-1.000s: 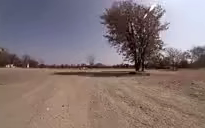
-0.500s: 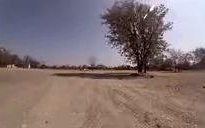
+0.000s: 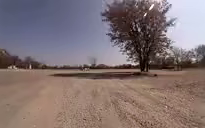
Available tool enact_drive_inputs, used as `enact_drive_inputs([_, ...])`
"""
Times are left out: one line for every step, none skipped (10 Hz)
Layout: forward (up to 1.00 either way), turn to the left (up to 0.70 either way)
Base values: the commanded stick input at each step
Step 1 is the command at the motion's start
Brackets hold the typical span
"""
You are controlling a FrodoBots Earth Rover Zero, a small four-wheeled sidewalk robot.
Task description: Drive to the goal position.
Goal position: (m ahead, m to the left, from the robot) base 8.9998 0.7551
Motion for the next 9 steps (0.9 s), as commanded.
enact_drive_inputs([1.00,0.00])
enact_drive_inputs([1.00,0.00])
enact_drive_inputs([1.00,0.00])
enact_drive_inputs([1.00,0.00])
enact_drive_inputs([1.00,0.00])
enact_drive_inputs([1.00,0.00])
enact_drive_inputs([1.00,0.00])
enact_drive_inputs([1.00,0.00])
enact_drive_inputs([1.00,0.00])
